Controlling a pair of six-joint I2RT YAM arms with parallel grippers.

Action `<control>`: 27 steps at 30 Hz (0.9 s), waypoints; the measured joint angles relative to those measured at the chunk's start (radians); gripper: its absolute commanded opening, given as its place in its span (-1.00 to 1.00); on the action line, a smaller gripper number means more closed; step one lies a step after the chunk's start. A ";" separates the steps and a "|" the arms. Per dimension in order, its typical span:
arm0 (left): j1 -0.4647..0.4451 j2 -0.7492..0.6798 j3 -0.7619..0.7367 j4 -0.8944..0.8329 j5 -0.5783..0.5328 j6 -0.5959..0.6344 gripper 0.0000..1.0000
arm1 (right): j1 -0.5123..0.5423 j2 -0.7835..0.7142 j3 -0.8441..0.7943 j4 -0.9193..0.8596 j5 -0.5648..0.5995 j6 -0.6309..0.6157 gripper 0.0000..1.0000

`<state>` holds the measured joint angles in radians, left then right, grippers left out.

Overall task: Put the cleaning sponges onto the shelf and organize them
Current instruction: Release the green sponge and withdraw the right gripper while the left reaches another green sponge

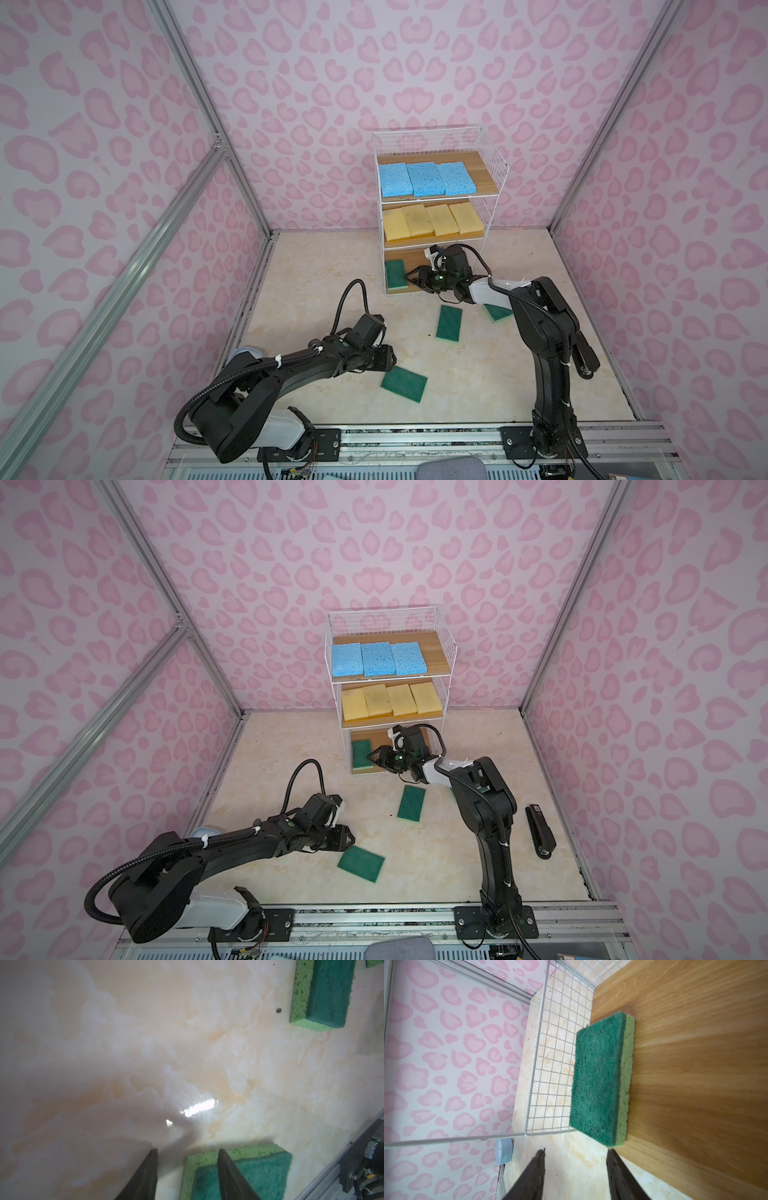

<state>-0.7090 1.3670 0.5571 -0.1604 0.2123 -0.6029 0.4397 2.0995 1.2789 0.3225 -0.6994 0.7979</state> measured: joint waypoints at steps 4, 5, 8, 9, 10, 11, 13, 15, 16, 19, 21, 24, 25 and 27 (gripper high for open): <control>-0.002 -0.087 -0.046 -0.008 -0.030 -0.018 0.17 | 0.011 -0.040 -0.052 0.016 0.003 0.001 0.00; -0.002 -0.106 -0.051 -0.010 -0.032 -0.023 0.20 | 0.012 -0.048 -0.063 0.018 0.004 0.002 0.00; -0.004 -0.168 -0.063 -0.020 -0.044 -0.029 0.23 | 0.018 -0.077 -0.101 0.029 0.013 0.003 0.01; -0.004 -0.187 -0.064 -0.024 -0.045 -0.032 0.23 | 0.020 -0.089 -0.114 0.031 0.014 0.003 0.01; -0.004 -0.202 -0.064 -0.024 -0.044 -0.032 0.22 | 0.022 -0.102 -0.128 0.032 0.016 0.003 0.01; -0.004 -0.211 -0.064 -0.024 -0.043 -0.032 0.20 | 0.023 -0.114 -0.140 0.032 0.018 0.003 0.01; -0.003 -0.226 -0.068 -0.024 -0.027 -0.031 0.17 | 0.023 -0.143 -0.165 0.039 0.021 0.003 0.01; -0.004 -0.229 -0.071 -0.026 -0.014 -0.024 0.14 | 0.025 -0.171 -0.193 0.048 0.026 0.003 0.02; -0.003 -0.229 -0.075 -0.025 -0.009 -0.023 0.13 | 0.026 -0.186 -0.207 0.052 0.029 0.003 0.02; -0.003 -0.233 -0.099 -0.025 0.000 -0.019 0.10 | 0.033 -0.223 -0.243 0.063 0.035 0.003 0.02; -0.003 -0.233 -0.117 -0.024 0.000 -0.016 0.09 | 0.040 -0.246 -0.265 0.069 0.038 0.003 0.03; -0.004 -0.230 -0.142 -0.020 0.001 -0.015 0.06 | 0.051 -0.277 -0.294 0.074 0.042 0.003 0.03; -0.005 -0.226 -0.148 -0.016 0.002 -0.015 0.05 | 0.053 -0.289 -0.304 0.076 0.043 0.003 0.04; -0.006 -0.214 -0.156 -0.002 0.007 -0.015 0.03 | 0.059 -0.312 -0.325 0.076 0.045 0.003 0.03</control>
<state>-0.7155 1.1526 0.4007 -0.1627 0.2195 -0.6182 0.4988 1.7870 0.9535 0.3985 -0.6548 0.8009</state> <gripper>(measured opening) 0.523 0.518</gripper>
